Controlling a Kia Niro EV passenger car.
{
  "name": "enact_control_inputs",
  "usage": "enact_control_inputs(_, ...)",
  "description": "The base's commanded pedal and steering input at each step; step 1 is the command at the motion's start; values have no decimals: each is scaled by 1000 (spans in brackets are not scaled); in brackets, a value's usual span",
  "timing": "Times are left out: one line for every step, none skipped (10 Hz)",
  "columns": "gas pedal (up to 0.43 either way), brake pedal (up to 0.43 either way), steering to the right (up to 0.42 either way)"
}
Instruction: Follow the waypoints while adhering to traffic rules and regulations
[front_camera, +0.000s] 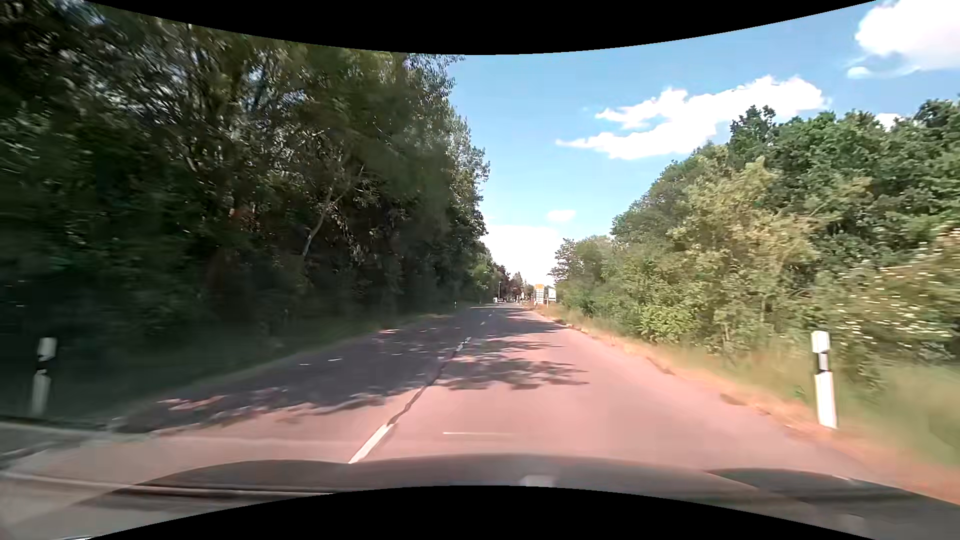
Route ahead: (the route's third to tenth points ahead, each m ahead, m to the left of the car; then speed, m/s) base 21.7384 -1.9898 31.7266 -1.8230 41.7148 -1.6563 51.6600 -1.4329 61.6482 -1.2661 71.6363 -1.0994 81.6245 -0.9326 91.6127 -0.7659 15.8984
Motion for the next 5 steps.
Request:
enact_control_inputs(0, 0, 4)
enact_control_inputs(0, 0, 4)
enact_control_inputs(0, 0, 4)
enact_control_inputs(0, 0, 4)
enact_control_inputs(0, 0, 3)
